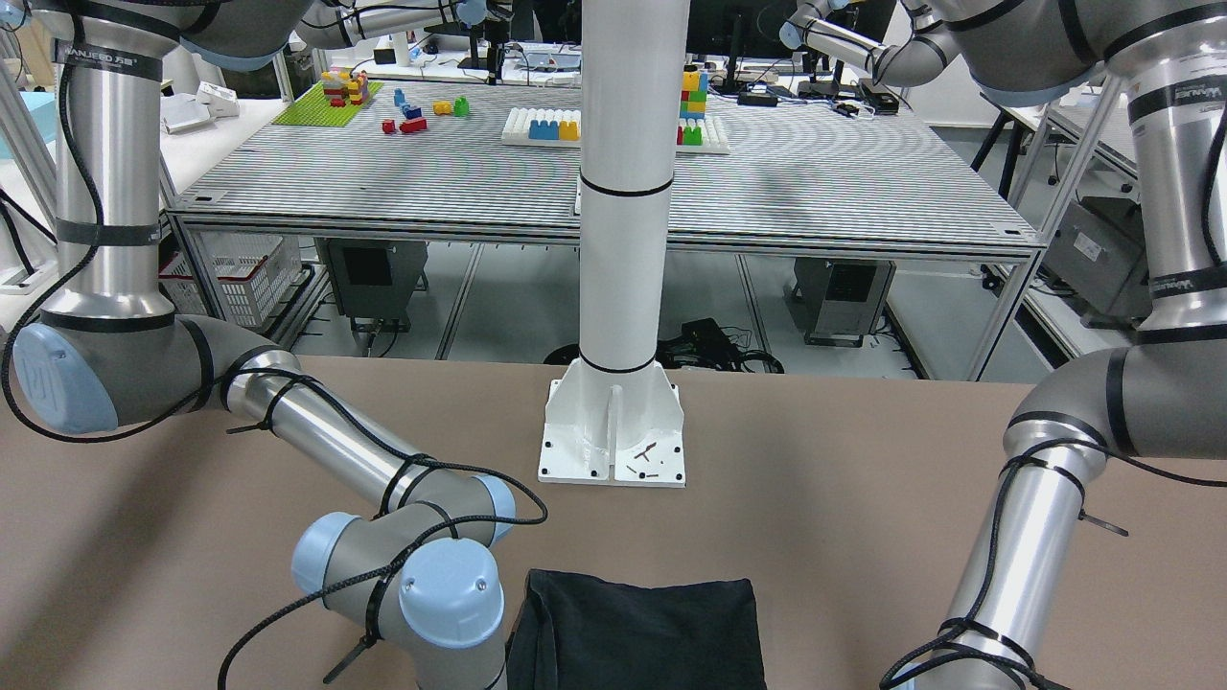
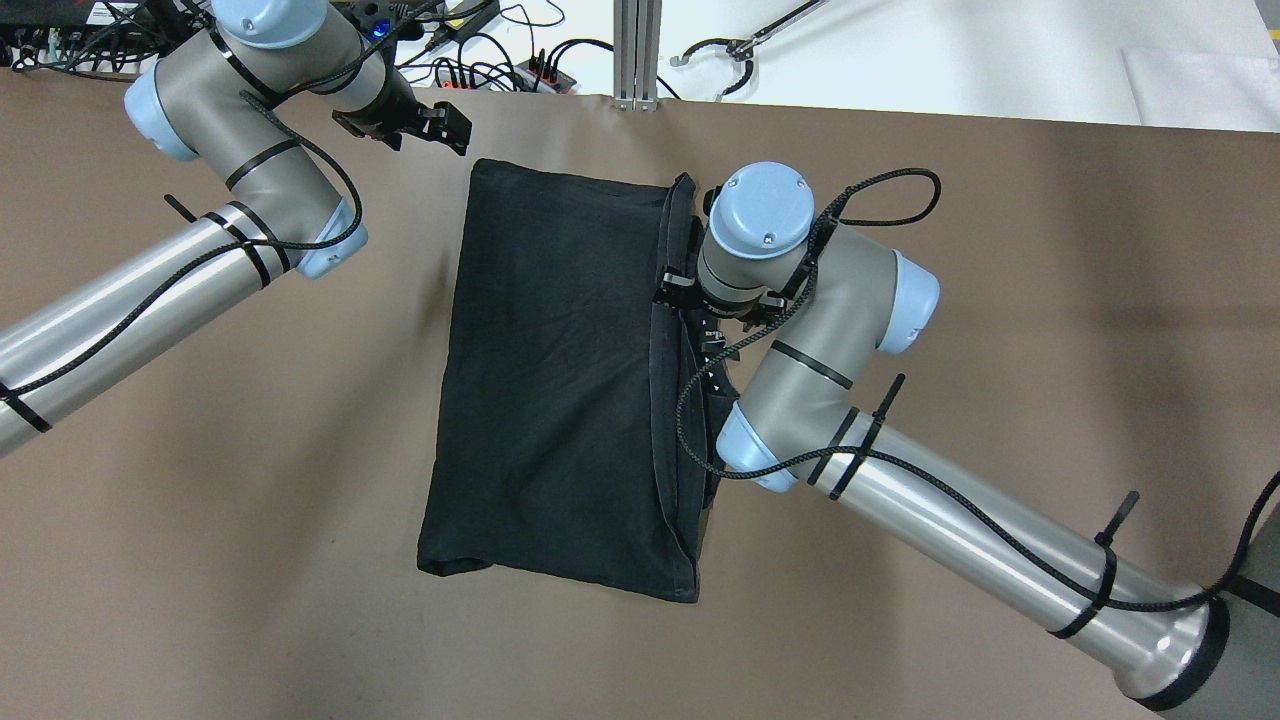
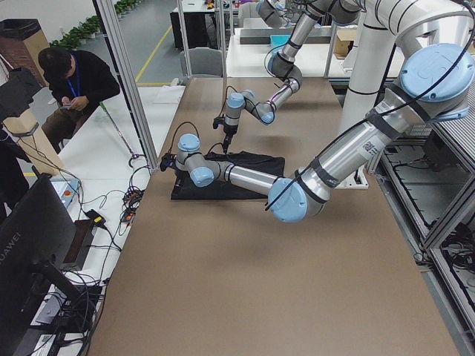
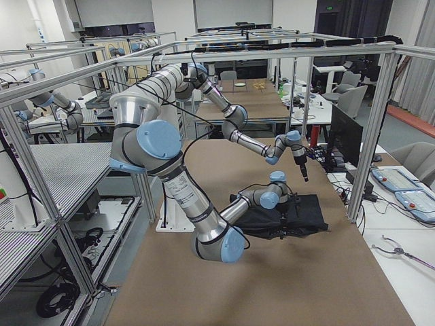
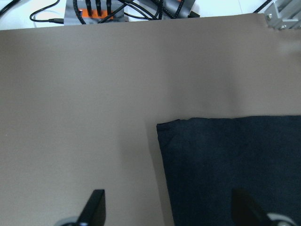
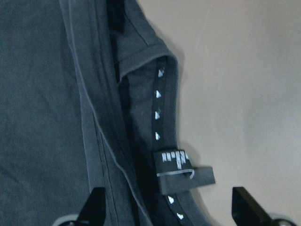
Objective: Fold clothes
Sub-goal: 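Release the left gripper and press the folded edge with the right gripper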
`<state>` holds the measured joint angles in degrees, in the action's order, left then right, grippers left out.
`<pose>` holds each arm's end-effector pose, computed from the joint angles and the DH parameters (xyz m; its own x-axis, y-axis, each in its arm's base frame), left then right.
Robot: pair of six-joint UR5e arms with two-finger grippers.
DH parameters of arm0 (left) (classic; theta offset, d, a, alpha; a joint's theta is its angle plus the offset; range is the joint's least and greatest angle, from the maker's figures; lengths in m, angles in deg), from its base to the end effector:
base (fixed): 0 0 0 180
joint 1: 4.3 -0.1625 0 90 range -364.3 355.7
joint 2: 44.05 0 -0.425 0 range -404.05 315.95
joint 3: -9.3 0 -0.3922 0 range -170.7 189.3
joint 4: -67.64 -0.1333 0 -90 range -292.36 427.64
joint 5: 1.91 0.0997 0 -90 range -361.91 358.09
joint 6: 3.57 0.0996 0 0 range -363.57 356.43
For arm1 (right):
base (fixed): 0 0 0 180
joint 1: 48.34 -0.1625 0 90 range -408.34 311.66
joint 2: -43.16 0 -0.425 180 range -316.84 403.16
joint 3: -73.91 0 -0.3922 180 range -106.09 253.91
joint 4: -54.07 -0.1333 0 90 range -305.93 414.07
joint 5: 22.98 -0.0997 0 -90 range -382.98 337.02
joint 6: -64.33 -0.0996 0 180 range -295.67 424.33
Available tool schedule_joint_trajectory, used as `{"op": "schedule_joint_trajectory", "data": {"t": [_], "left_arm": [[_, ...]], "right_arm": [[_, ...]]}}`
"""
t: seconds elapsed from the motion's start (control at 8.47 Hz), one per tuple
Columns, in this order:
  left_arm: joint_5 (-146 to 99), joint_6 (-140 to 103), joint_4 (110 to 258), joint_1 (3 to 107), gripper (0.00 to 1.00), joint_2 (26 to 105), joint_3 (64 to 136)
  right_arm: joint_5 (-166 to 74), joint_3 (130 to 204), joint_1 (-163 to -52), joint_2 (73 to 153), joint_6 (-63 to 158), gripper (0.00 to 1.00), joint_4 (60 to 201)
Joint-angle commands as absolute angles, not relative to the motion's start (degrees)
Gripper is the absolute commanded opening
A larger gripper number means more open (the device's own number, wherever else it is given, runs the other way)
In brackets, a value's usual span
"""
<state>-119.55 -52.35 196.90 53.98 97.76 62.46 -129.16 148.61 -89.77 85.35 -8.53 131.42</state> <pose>0.3690 -0.7627 0.2946 0.5973 0.1439 -0.7890 0.2154 0.9188 0.3307 -0.5178 -0.5978 0.2339 0.6488 0.1951 0.7355 -0.3099 0.9505 0.0212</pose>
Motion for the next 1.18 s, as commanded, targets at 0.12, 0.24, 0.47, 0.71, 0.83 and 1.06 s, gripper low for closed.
{"op": "schedule_joint_trajectory", "data": {"t": [0.12,0.24,0.47,0.71,0.83,1.06], "left_arm": [[-119.68,-52.44,196.92,53.88,0.94,95.44,65.73],[-119.59,-52.44,196.92,53.88,0.94,95.44,65.64],[-119.51,-52.53,196.84,53.27,0.94,95.44,65.55],[-119.50,-52.52,196.84,53.18,0.94,95.44,65.55],[-119.50,-52.61,196.84,53.09,0.94,95.44,65.55],[-119.50,-52.61,196.84,53.09,0.94,95.44,65.55]], "right_arm": [[-123.89,134.67,-90.18,78.59,-8.70,0.94,126.24],[-123.79,134.47,-90.18,78.49,-8.71,0.94,126.23],[-123.10,134.38,-90.00,78.49,-8.88,0.93,126.23],[-122.56,134.12,-90.00,77.88,-9.49,0.93,126.23],[-122.82,134.12,-90.00,76.83,-10.72,0.93,126.23],[-122.30,134.20,-88.17,76.73,-14.14,0.93,126.23]]}}
